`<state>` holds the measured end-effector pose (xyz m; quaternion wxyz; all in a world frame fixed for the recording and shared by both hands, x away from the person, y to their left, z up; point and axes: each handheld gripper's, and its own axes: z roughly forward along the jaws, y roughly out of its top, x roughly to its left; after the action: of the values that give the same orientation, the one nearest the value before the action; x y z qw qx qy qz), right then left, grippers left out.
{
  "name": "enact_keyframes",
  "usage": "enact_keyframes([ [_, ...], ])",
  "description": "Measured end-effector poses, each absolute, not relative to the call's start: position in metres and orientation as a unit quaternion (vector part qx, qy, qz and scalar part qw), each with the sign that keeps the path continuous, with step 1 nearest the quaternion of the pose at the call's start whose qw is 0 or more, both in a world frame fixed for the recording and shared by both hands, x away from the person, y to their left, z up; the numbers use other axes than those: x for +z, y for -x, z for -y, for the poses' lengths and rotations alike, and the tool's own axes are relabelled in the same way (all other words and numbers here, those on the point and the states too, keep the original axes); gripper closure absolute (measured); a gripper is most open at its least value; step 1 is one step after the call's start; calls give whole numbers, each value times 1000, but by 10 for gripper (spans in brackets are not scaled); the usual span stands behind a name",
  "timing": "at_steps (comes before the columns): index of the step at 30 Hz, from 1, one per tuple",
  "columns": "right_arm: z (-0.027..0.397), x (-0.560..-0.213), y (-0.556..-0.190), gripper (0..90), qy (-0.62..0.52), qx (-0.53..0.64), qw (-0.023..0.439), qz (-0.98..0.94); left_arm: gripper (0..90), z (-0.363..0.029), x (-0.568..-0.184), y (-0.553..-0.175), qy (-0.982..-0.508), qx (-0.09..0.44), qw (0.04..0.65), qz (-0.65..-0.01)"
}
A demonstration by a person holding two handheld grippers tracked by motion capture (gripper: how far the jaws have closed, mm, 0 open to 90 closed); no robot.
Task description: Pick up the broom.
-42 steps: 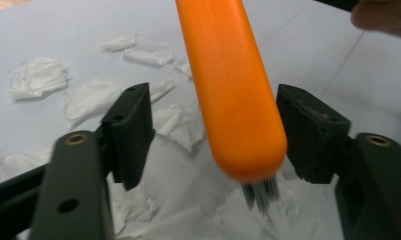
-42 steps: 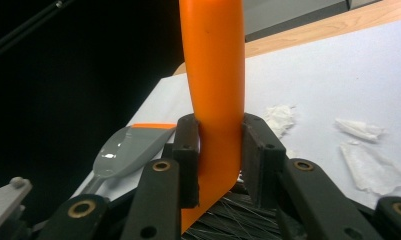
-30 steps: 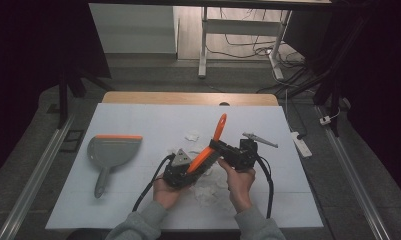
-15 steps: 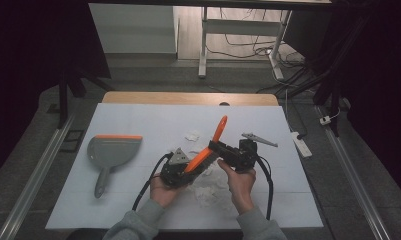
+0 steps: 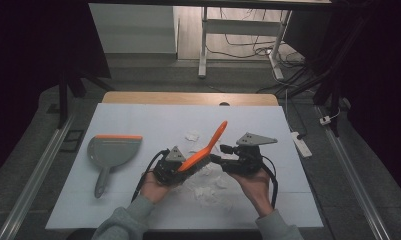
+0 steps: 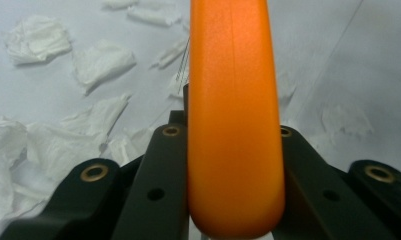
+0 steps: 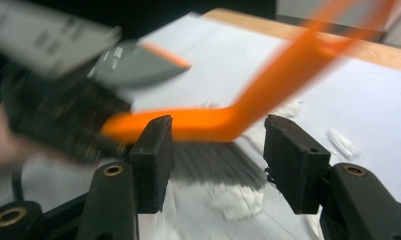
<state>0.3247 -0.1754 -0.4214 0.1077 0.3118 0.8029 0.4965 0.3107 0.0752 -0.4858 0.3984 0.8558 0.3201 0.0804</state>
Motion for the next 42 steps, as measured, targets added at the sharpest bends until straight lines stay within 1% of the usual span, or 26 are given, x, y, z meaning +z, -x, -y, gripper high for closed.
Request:
enact_keyframes([
  [4,172,-418,-320,428,-251,454,118,-847,800,-74,-481,-314,-866,74,383,-311],
  [6,170,-416,-319,407,-234,435,127,-860,800,-71,-476,-316,-878,73,366,-299],
  [11,162,-408,-318,368,-187,403,135,-886,800,-63,-469,-318,-893,64,347,-281],
  [12,160,-406,-319,365,-178,390,143,-892,800,-57,-467,-319,-904,60,330,-266],
  [13,160,-406,-319,365,-178,390,143,-892,800,-57,-467,-319,-904,60,330,-266],
  [14,157,-404,-320,360,-161,371,154,-901,800,-54,-466,-319,-909,58,322,-259],
  [18,153,-403,-326,346,-142,326,149,-923,800,-45,-462,-317,-923,55,304,-228],
  [19,153,-404,-327,352,-135,314,146,-929,800,-42,-460,-316,-931,51,295,-207],
  [22,149,-408,-329,360,-111,281,124,-945,800,-38,-458,-315,-938,54,283,-195],
  [25,147,-414,-331,400,-91,258,110,-956,800,-35,-456,-315,-944,49,275,-176],
  [26,147,-414,-331,400,-91,258,110,-956,800,-33,-456,-314,-945,48,274,-174],
  [27,145,-418,-329,441,-92,240,97,-961,800,-31,-455,-313,-947,48,273,-162],
  [31,144,-424,-326,572,-67,221,107,-967,800,-29,-453,-310,-951,44,270,-144],
  [34,147,-426,-323,613,-47,222,93,-969,795,-27,-453,-305,-954,51,267,-126],
  [37,150,-427,-318,654,-28,228,94,-969,769,-29,-452,-304,-952,57,276,-118],
  [38,152,-427,-317,671,-25,233,95,-967,746,-30,-451,-304,-950,63,282,-116],
  [39,155,-427,-316,691,-24,237,93,-967,700,-35,-448,-306,-942,75,298,-132],
  [41,161,-427,-315,704,-39,257,78,-962,585,-41,-445,-306,-936,76,313,-146],
  [42,163,-426,-314,704,-45,263,81,-960,522,-41,-445,-306,-936,76,313,-146],
])
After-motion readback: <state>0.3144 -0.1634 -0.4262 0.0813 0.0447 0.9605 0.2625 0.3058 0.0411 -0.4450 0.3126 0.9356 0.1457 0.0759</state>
